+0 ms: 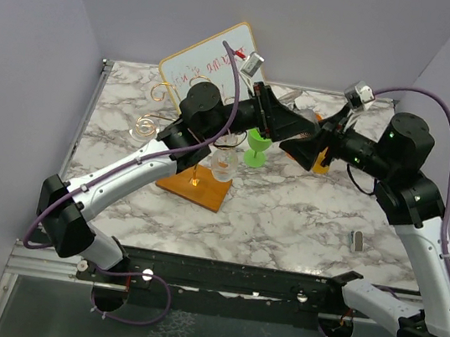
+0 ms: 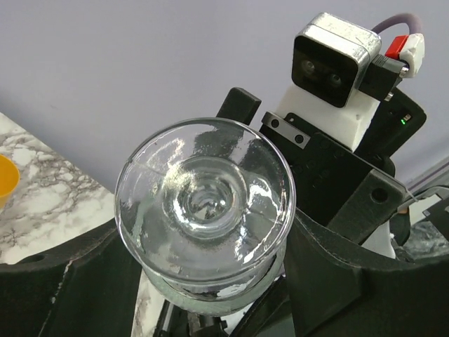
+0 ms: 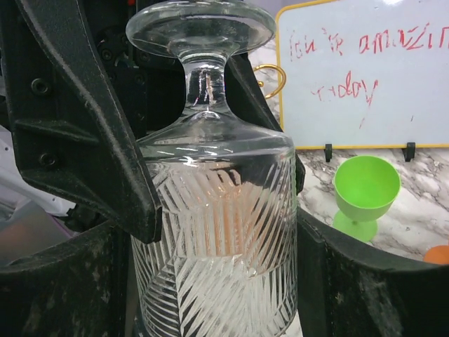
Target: Place the wine glass upside down on the wine glass rack
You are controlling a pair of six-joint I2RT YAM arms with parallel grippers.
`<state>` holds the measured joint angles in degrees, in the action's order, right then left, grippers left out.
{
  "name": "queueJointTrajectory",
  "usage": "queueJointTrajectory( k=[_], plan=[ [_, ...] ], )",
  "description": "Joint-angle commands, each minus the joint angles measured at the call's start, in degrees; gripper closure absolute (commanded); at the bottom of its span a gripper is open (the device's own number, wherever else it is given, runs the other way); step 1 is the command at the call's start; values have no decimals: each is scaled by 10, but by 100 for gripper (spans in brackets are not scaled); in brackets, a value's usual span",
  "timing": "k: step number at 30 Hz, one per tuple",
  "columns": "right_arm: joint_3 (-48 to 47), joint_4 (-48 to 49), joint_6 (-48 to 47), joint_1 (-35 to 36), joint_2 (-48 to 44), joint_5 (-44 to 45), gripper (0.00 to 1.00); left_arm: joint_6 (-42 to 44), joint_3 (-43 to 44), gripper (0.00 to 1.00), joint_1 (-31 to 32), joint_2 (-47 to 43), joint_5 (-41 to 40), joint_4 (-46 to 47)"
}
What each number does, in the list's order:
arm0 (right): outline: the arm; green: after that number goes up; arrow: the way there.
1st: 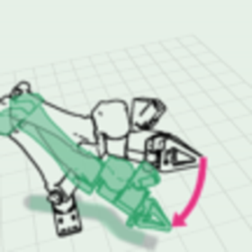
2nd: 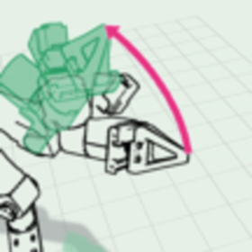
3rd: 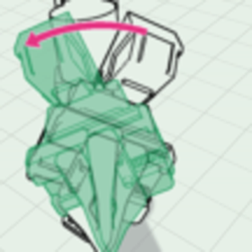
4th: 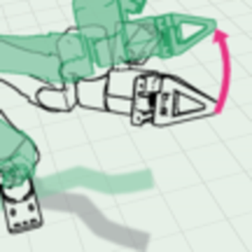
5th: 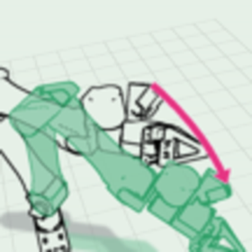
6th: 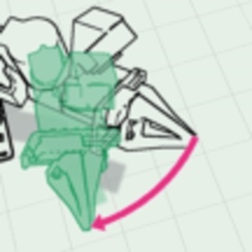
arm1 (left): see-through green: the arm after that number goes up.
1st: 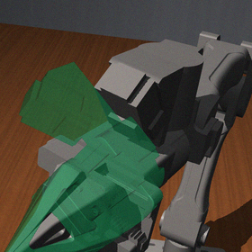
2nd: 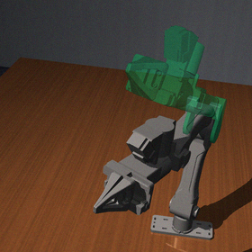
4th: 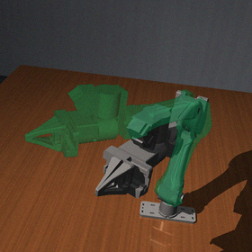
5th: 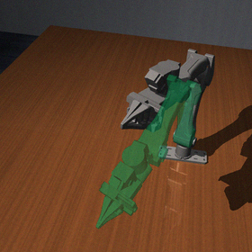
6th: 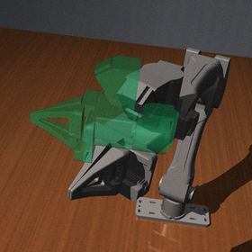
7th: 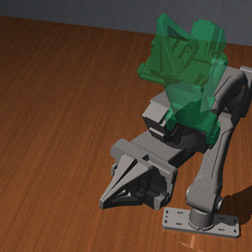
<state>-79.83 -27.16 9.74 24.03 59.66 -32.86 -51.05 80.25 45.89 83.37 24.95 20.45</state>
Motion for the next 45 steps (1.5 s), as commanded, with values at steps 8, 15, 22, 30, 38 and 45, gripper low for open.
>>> queueJointTrajectory(
  k=[8,15,22,30,38,45],
  plan=[
    [61,36,48,0,-51,-69,16,83,30,77,3,-24,25,-8],
    [86,63,74,0,-62,-59,26,99,28,77,3,-33,31,-21],
    [136,151,117,0,-71,-47,42,94,24,77,3,-33,30,-20],
    [208,234,128,0,-101,-20,80,87,15,65,3,-45,24,-20],
    [251,317,160,0,-105,-46,40,101,8,74,3,-53,28,-17],
    [292,374,240,0,-126,-26,19,127,4,77,3,-60,39,-17]
  ],
)
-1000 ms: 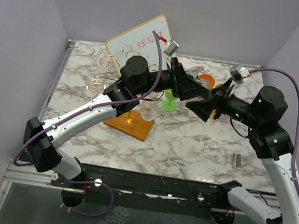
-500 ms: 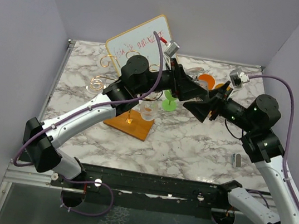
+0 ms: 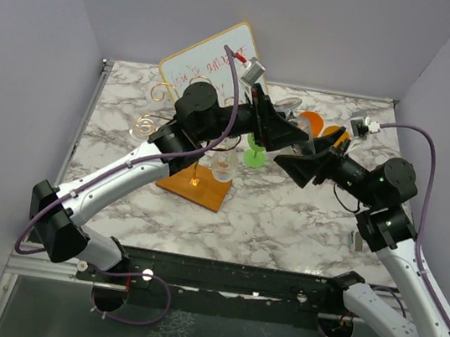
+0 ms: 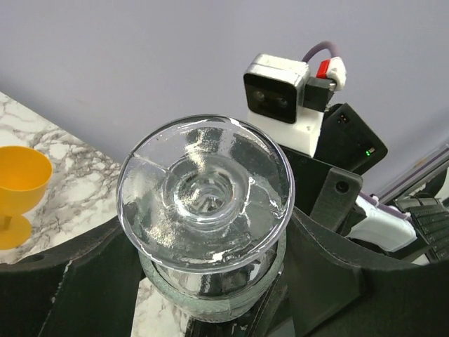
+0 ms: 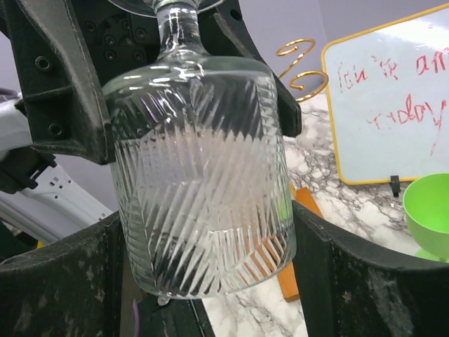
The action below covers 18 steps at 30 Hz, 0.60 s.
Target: Place the wine glass upside down on the wine glass rack
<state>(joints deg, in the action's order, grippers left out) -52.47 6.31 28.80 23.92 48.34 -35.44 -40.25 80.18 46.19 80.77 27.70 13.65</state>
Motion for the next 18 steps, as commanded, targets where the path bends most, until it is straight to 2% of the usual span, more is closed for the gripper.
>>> queueJointTrajectory(
  k=[1,8,18],
  plan=[
    [22,37,56,1,-18,5,18,25,4,78,0,-34,14,51],
    [40,52,71,1,-46,5,6,39,5,78,0,-32,47,51],
    [28,84,66,1,-34,-23,7,38,3,78,0,-22,69,49]
  ],
)
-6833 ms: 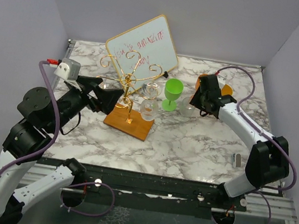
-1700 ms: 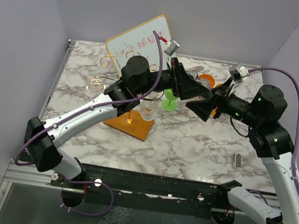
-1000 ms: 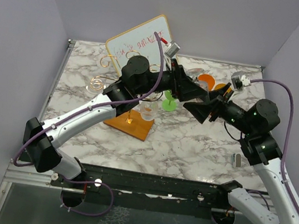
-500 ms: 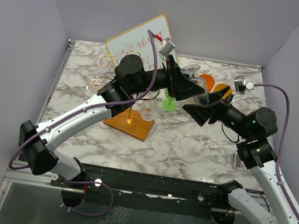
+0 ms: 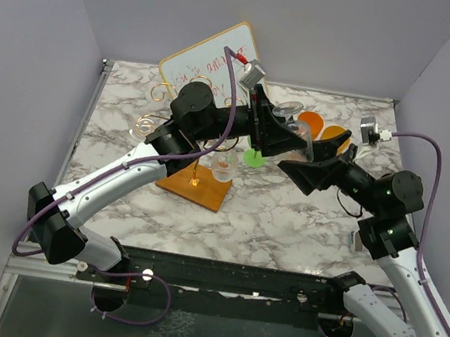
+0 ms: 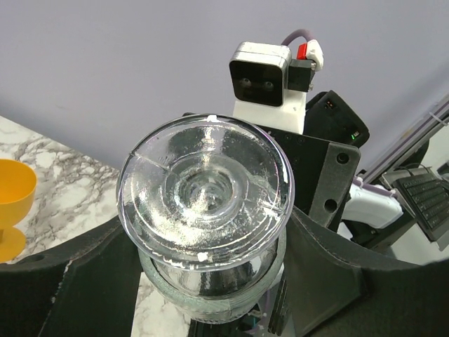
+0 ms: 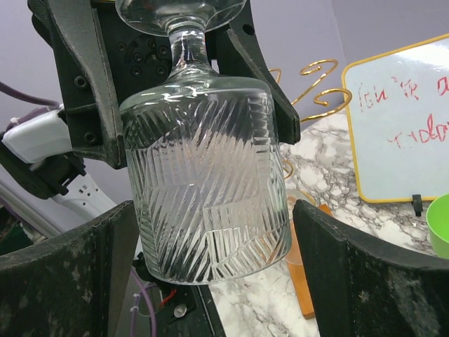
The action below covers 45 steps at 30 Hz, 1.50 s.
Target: Place the wine glass upside down on the wine glass rack
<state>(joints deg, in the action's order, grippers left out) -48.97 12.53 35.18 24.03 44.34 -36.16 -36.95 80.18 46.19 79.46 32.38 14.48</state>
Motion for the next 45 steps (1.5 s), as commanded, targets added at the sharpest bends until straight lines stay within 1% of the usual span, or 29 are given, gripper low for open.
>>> queueJointTrajectory(
  k=[1,5,8,12,17,20,21,23,24,26,28,29,32,33,34,36,40,42,45],
  plan=[
    [-8,22,-2,0,8,-15,9,3,3,78,0,-8,24,41],
    [-4,30,-11,0,10,-13,15,-1,2,78,0,-7,32,41],
    [1,46,-2,0,12,-19,17,-1,1,78,0,-8,37,41],
    [5,64,11,0,14,-28,17,-1,-3,78,0,-6,40,41],
    [9,72,22,0,13,-38,11,0,-6,78,0,-6,39,41],
    [8,70,24,0,14,-41,14,1,-7,78,0,-6,39,41],
    [7,68,24,0,15,-41,17,1,-7,78,0,-6,39,41],
    [6,67,26,0,18,-43,29,0,-8,78,0,-6,40,41],
    [5,68,26,0,20,-45,36,0,-8,78,0,-6,40,41],
    [4,69,26,0,24,-50,55,-2,-8,77,0,-7,39,41],
    [4,70,25,0,26,-53,71,-4,-8,72,0,-10,36,41],
    [5,74,24,0,26,-54,78,-6,-8,66,0,-12,32,41],
    [19,102,19,0,17,-49,95,-8,-13,45,0,-23,16,41],
    [26,116,20,0,13,-44,99,-9,-16,38,0,-27,9,41],
    [33,135,20,0,9,-41,99,-10,-20,30,0,-32,2,41],
    [46,167,21,0,5,-31,99,-11,-25,19,0,-41,-11,41],
    [75,256,35,0,13,-29,99,-8,-38,5,0,-65,-40,40],
    [83,298,40,1,22,-31,99,-4,-43,2,0,-80,-57,35],
    [81,338,39,2,36,-40,99,6,-38,1,0,-94,-81,7]
  ],
)
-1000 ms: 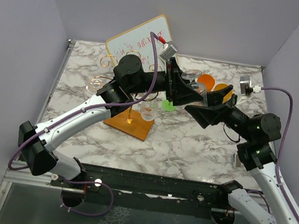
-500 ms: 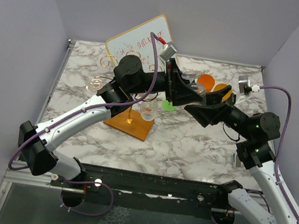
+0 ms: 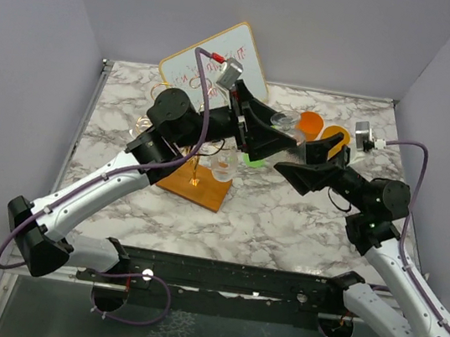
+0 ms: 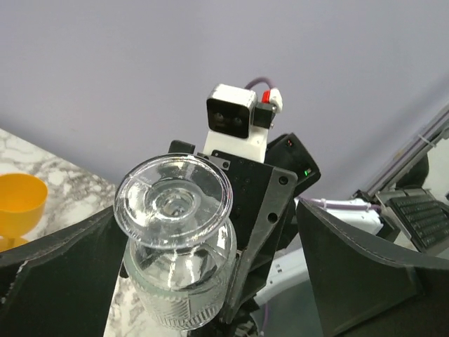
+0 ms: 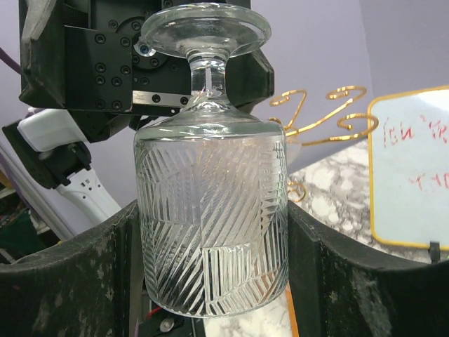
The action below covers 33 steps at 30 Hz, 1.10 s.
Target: Place the wine glass upside down on the wine glass rack
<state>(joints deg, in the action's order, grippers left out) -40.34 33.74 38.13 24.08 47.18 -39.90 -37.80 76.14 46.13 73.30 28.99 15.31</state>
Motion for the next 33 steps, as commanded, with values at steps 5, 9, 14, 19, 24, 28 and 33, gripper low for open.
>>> queueJointTrajectory(
  k=[5,9,14,19,24,28,33],
  plan=[
    [-8,169,0,10,17,-2,99,52,39,1,1,-54,-114,-86],
    [-14,168,-18,20,24,8,99,79,55,1,1,-86,-160,-118],
    [-23,133,-98,104,35,57,99,118,71,1,1,-128,-226,-152],
    [-36,103,-200,232,60,149,99,176,101,1,0,-150,-366,-238],
    [-20,134,-255,331,87,247,99,232,127,1,1,-158,-560,-305],
    [15,195,-259,374,108,316,99,258,125,1,1,-162,-624,-313],
    [49,266,-286,423,146,412,99,271,122,1,1,-155,-649,-320]
  ],
)
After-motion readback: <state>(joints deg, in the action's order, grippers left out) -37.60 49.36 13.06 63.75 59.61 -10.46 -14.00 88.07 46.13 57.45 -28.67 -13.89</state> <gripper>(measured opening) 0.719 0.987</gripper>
